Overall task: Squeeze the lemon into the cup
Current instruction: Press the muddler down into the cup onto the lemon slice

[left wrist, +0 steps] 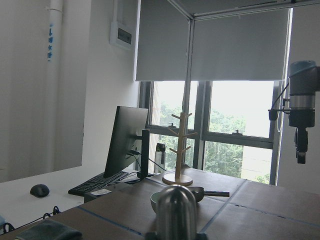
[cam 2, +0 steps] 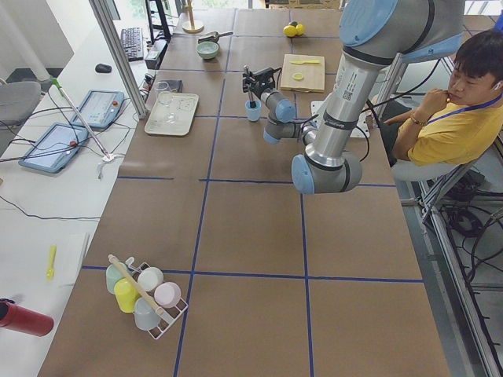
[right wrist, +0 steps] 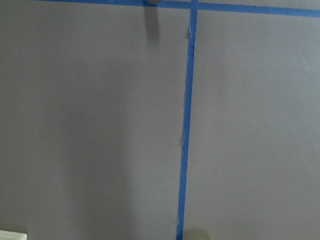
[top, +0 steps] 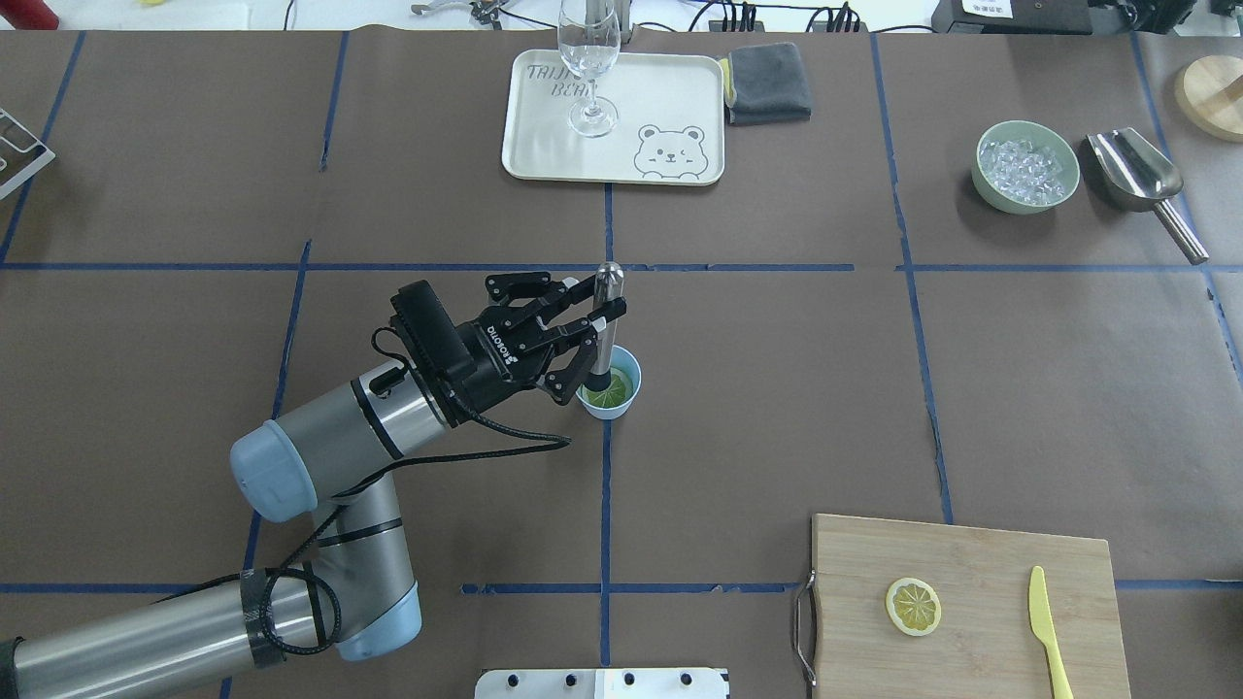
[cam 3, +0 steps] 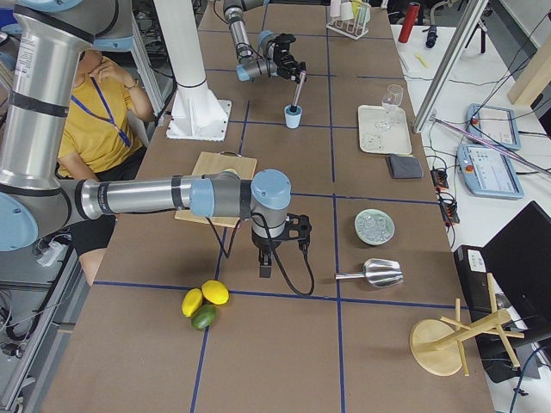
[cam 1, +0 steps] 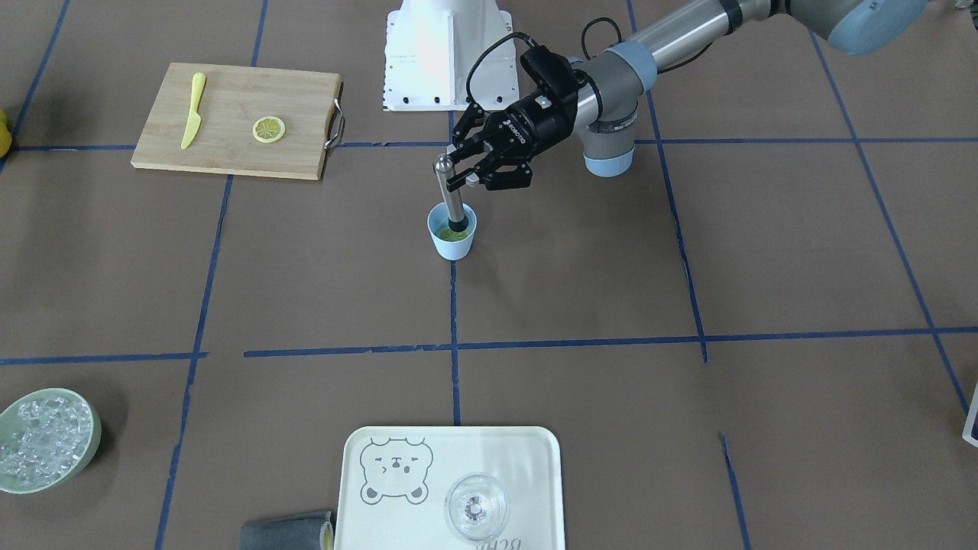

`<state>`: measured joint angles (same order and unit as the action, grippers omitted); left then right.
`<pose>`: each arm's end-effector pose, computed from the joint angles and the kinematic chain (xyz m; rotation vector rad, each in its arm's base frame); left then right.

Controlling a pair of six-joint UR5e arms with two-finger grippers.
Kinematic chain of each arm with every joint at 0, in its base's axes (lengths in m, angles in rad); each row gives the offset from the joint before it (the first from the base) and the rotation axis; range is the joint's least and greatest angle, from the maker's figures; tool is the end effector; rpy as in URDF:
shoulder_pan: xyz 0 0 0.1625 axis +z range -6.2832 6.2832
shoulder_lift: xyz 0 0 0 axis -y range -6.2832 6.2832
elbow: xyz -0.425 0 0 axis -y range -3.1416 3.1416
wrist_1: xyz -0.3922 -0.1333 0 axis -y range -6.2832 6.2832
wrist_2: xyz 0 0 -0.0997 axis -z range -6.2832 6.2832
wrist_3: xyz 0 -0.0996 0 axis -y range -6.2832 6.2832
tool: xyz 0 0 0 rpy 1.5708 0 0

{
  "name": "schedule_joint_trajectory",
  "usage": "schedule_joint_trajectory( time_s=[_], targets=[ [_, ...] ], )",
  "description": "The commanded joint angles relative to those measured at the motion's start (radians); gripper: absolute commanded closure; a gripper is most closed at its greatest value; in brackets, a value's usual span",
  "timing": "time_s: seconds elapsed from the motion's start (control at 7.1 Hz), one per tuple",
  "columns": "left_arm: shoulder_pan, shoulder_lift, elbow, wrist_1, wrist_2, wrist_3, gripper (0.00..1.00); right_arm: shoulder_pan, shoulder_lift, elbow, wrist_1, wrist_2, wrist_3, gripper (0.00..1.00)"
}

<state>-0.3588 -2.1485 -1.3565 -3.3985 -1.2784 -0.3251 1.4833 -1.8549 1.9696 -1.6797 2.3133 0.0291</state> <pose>0.5221 -0.3688 0.2426 1.6674 1.3844 0.1897 0.0333 -0.3750 0.5984 -0.0377 -0.7417 -0.0578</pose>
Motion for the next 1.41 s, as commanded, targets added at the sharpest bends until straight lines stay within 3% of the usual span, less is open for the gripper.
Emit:
schedule_joint_trajectory(
  time_s=[0.0, 0.42, 0.7, 0.85, 1.13, 1.27],
  targets=[
    [0.017, -0.001, 0.054, -0.004, 0.007, 0.001, 1.0, 0.0, -0.001, -0.001, 0.0, 0.0, 0.002, 0.0],
    [0.017, -0.023, 0.025, -0.002, -0.009, 0.021, 1.0, -0.001, 0.0, -0.003, 0.0, 0.0, 0.002, 0.0],
    [-0.008, -0.03, -0.073, 0.016, -0.009, 0.005, 1.0, -0.001, -0.001, -0.001, 0.0, 0.0, 0.0, 0.0],
    [-0.035, -0.025, -0.108, 0.097, -0.012, 0.004, 1.0, -0.001, 0.0, -0.001, 0.0, 0.0, 0.0, 0.0],
    [-0.103, -0.018, -0.241, 0.418, -0.112, -0.053, 1.0, -0.001, 0.0, -0.003, 0.0, 0.0, -0.002, 0.0],
    [-0.123, -0.016, -0.246, 0.556, -0.154, -0.128, 1.0, -0.001, 0.0, -0.003, 0.0, 0.0, -0.002, 0.0]
  ],
)
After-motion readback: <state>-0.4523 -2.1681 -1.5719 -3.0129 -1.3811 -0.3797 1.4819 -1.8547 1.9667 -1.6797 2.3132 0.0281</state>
